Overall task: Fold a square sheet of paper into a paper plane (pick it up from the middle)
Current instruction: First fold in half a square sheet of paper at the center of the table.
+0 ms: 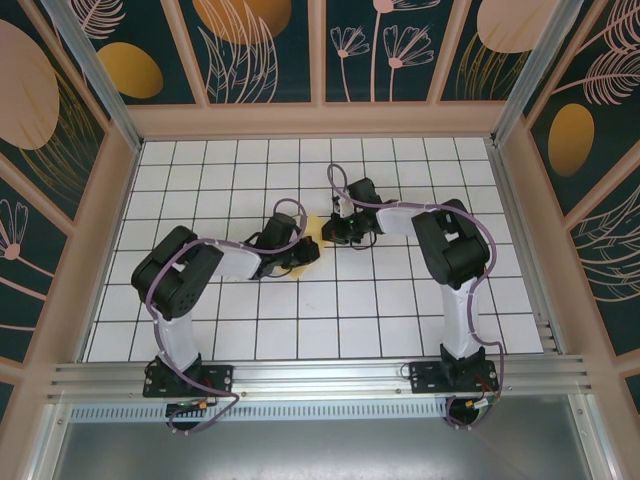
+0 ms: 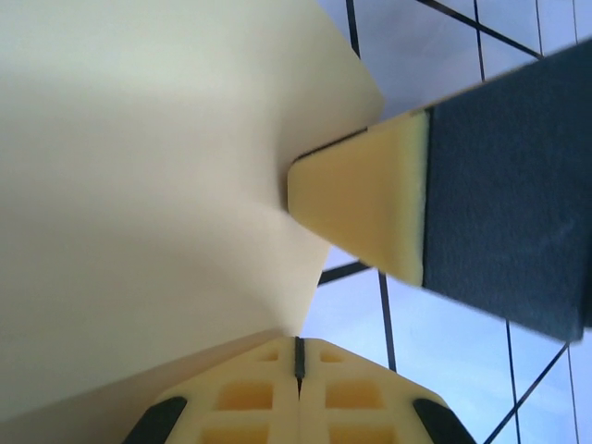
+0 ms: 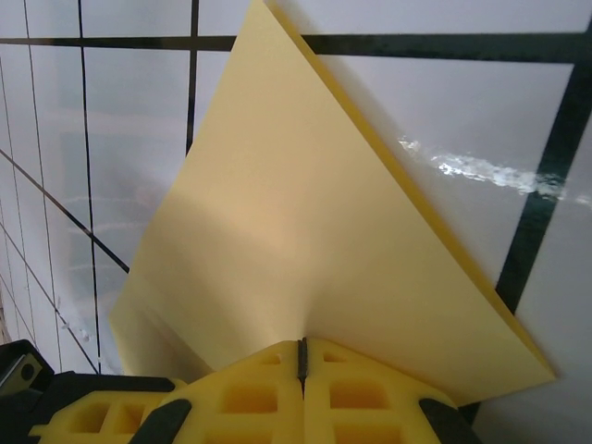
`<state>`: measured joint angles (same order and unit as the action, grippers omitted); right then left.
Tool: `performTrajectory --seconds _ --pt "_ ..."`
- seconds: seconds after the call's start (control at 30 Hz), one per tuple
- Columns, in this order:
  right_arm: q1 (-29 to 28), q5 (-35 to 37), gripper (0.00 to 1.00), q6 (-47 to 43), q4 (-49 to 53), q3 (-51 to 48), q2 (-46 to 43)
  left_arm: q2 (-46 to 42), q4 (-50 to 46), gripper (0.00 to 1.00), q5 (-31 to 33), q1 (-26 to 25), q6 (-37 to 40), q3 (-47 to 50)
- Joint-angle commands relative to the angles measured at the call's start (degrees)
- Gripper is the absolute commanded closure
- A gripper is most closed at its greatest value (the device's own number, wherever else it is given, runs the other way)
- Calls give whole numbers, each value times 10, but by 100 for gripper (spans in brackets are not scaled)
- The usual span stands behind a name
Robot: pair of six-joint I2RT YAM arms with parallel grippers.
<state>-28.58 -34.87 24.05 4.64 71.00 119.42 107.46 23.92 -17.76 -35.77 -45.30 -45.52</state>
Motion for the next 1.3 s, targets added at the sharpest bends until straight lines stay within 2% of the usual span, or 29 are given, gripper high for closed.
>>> performTrajectory --seconds 0.0,0.27,0.6,0.77,1.1,1.27 --pt "6 44 100 -18 49 -8 43 -4 -63 100 -25 -4 38 51" --pt "15 61 100 -23 60 -7 50 -11 -36 100 -48 -4 50 128" --pt "17 72 100 -26 74 2 68 -38 -62 100 -62 -4 56 180" --pt "18 72 100 -26 74 2 70 -60 -60 100 -54 -4 43 210" --pt "18 70 100 -31 77 5 74 -89 2 100 -57 -4 5 272" --pt "18 68 100 -32 81 13 65 -162 -44 100 -57 -4 44 252"
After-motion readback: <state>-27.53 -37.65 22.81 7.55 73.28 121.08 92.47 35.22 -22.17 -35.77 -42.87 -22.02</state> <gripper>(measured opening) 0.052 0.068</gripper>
